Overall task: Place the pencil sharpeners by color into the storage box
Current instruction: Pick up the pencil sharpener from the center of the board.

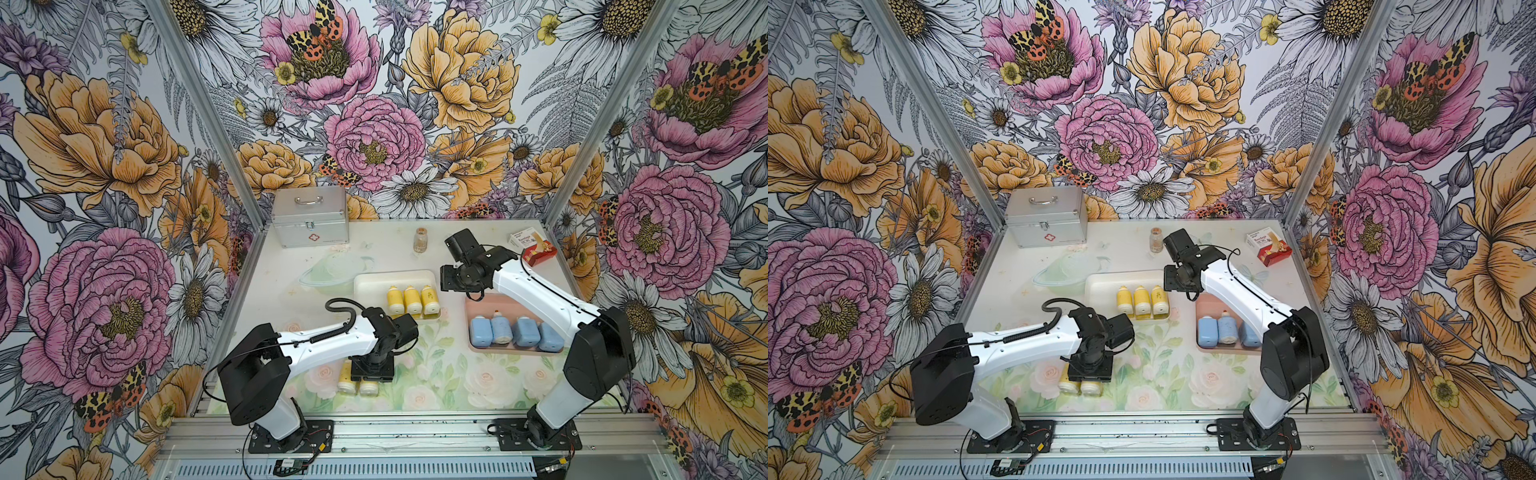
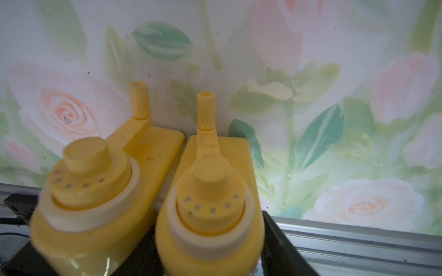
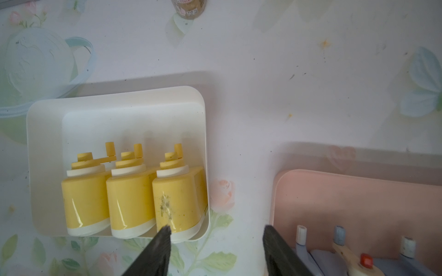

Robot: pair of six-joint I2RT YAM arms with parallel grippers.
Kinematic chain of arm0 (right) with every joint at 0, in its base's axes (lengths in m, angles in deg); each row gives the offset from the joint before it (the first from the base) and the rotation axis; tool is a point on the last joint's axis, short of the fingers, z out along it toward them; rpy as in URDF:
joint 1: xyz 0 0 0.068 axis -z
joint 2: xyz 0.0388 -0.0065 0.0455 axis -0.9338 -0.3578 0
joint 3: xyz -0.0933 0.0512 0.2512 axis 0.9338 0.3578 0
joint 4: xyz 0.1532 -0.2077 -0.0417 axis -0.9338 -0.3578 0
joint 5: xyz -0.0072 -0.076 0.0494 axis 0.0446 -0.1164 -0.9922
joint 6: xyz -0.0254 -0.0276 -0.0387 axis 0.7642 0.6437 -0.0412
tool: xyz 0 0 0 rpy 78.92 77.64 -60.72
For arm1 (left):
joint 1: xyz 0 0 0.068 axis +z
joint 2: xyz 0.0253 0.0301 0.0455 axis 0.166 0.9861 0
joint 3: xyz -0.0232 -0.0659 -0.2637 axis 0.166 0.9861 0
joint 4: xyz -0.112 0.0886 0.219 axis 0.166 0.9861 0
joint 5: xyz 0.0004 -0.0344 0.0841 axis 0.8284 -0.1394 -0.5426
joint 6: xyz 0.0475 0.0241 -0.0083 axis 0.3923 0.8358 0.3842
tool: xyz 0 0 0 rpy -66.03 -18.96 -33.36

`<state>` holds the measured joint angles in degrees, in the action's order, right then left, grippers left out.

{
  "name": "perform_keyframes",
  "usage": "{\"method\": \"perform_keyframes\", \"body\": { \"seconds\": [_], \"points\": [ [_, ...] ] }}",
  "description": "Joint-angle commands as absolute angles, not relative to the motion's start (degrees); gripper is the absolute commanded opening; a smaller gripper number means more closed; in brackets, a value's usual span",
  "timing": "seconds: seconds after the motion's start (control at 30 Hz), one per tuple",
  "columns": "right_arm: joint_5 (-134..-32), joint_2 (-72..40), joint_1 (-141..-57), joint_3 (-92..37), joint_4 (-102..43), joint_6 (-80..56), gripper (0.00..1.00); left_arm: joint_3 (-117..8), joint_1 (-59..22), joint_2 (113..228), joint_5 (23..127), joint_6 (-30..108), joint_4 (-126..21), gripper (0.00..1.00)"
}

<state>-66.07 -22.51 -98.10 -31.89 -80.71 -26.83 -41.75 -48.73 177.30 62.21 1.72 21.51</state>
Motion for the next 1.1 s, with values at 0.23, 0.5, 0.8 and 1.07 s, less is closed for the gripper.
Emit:
{"method": "perform_keyframes", "body": {
  "seconds": [0.23,0.5,0.8,1.07],
  "points": [
    [-66.5,-22.5,-96.9,-30.8,-79.2,-26.1,0.63,-45.9,-49.2,178.2,61.4,2.8,21.6,0.49],
    [-66.9,-22.4,-96.6,-30.8,-79.2,-25.8,0.63,-48.9,-49.0,178.8,61.4,4.0,21.7,0.48],
    [-68.0,-21.3,-96.5,-30.2,-79.3,-25.3,0.63,-52.9,-41.5,176.1,62.6,9.8,22.1,0.47],
    [-69.2,-20.2,-96.4,-29.6,-79.3,-25.4,0.64,-60.0,-30.1,174.7,61.5,18.6,25.9,0.47]
  ]
}}
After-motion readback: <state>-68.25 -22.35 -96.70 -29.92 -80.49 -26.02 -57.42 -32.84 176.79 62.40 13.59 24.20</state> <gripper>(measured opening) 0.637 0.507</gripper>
